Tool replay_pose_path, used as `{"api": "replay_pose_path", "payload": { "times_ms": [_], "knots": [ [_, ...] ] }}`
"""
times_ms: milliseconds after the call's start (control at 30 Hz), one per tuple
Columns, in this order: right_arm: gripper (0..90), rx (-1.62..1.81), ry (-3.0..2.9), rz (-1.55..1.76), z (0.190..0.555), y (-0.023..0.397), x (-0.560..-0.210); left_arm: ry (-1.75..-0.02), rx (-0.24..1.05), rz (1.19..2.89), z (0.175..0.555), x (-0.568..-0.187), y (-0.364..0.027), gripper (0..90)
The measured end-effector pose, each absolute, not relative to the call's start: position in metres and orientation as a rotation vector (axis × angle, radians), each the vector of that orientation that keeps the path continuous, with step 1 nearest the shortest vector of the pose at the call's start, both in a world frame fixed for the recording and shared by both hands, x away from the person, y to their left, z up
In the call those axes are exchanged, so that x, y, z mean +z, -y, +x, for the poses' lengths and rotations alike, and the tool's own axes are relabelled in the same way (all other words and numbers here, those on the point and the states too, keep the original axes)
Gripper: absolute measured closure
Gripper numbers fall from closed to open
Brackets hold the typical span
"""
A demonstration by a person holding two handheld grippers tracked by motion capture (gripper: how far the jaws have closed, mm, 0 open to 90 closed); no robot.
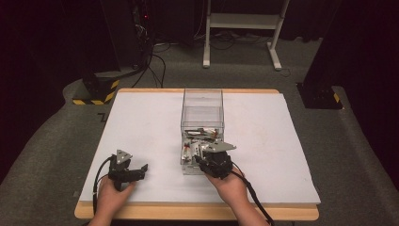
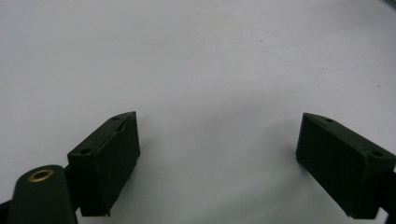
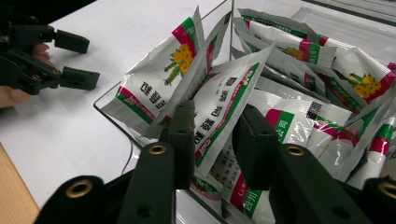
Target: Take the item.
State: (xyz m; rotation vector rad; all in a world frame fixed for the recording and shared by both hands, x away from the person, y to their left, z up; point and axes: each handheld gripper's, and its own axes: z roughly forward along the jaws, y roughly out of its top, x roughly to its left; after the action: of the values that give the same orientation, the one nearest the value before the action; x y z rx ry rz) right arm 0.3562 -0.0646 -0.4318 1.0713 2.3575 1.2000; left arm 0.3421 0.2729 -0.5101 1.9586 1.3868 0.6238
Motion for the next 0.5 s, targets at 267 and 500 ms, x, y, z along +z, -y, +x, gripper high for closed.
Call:
{"api": "replay_pose_path", "payload": {
  "times_ms": [267, 500],
  "knots": [
    [87.1, 1.166, -2.342, 1.031, 0.3554, 0.0647, -0.4318, -1.388, 0.621, 1.957, 0.3420, -0.5101, -0.2728, 13.6],
    [90.0, 1.174, -2.331, 1.001, 0.3526, 0.0648, -0.4307, -1.387, 0.621, 1.957, 0.3421, -0.5101, -0.2728, 13.6]
  ]
}}
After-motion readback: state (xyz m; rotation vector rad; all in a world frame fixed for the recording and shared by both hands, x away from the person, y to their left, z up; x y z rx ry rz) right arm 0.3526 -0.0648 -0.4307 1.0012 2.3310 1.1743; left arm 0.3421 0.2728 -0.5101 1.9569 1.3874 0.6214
